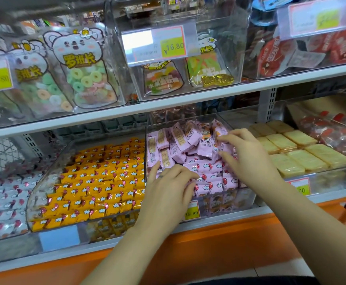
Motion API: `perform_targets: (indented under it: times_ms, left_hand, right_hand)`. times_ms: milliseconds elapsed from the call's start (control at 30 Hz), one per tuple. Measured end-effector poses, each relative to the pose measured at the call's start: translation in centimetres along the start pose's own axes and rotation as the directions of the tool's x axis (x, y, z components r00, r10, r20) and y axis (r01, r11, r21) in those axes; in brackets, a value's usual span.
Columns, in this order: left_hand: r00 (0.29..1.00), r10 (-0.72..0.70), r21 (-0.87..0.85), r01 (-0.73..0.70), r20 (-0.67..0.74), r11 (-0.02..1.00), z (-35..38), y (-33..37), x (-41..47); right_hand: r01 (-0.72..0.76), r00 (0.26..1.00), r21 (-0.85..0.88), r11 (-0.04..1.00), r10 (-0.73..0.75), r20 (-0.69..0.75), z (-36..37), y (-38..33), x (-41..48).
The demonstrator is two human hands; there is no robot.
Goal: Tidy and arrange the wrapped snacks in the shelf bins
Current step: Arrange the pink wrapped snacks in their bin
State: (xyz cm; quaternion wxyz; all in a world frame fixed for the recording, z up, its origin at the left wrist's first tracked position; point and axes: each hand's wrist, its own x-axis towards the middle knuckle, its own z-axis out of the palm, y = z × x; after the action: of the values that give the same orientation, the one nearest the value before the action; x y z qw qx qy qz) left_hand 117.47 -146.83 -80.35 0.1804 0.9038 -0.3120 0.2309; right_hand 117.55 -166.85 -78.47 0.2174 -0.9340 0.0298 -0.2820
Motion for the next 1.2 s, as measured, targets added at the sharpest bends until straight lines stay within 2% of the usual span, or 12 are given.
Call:
perform_targets:
  times_ms: [133,300,467,600,767,867,933,1033,1167,1200]
  left_hand:
    - [1.000,-0.003,-0.009,0.003,0.021,1.000,-0.3,-0.1,0.4]
    - [1.000,0.002,-0.059,0.000,0.025,0.998,-0.9,1.0,2.0]
    - [0.995,0.070,-0.142,-0.060,0.066,0.988,-0.3,3.7,4.0]
    - [0.987,0.086,-0.175,-0.062,0.133,0.983,1.5,5.8,5.2]
    - [0.975,0.109,-0.135,-0.083,0.196,0.987,3.2,7.8,6.2]
    - [0.983,0.042,-0.205,-0.005,0.176,0.979,3.0,8.3,6.4]
    - [0.980,-0.046,-0.384,0.119,0.195,0.915,2.5,8.4,6.7]
    - [0.956,-0.121,-0.632,0.269,0.268,0.727,1.7,8.1,7.0]
    - [0.919,-0.184,-0.885,0.389,0.350,0.257,0.6,7.6,7.1]
    - [0.918,-0.192,-0.903,0.383,0.348,0.194,0.5,7.5,7.1]
  right_hand:
    - [-0.020,0.992,0.149,0.989,0.038,-0.119,-1.2,0.5,0.1]
    - [-0.085,0.951,0.354,0.931,0.182,-0.250,-3.7,1.6,-0.8]
    - [-0.030,0.889,0.529,0.848,0.264,-0.373,-6.5,1.8,-1.8]
    - [-0.022,0.897,0.583,0.812,0.274,-0.348,-7.4,2.4,-2.0]
    - [-0.050,0.906,0.580,0.813,0.282,-0.316,-7.7,3.3,-2.1]
    - [-0.065,0.889,0.667,0.742,0.347,-0.300,-7.7,3.8,-2.0]
    - [-0.074,0.887,0.710,0.700,0.372,-0.275,-7.9,3.9,-2.0]
    - [-0.091,0.901,0.737,0.670,0.371,-0.225,-8.4,4.0,-2.1]
    - [-0.188,0.932,0.797,0.573,0.361,-0.039,-8.6,4.0,-2.1]
    - [-0.220,0.940,0.790,0.573,0.340,0.015,-8.5,4.0,-2.1]
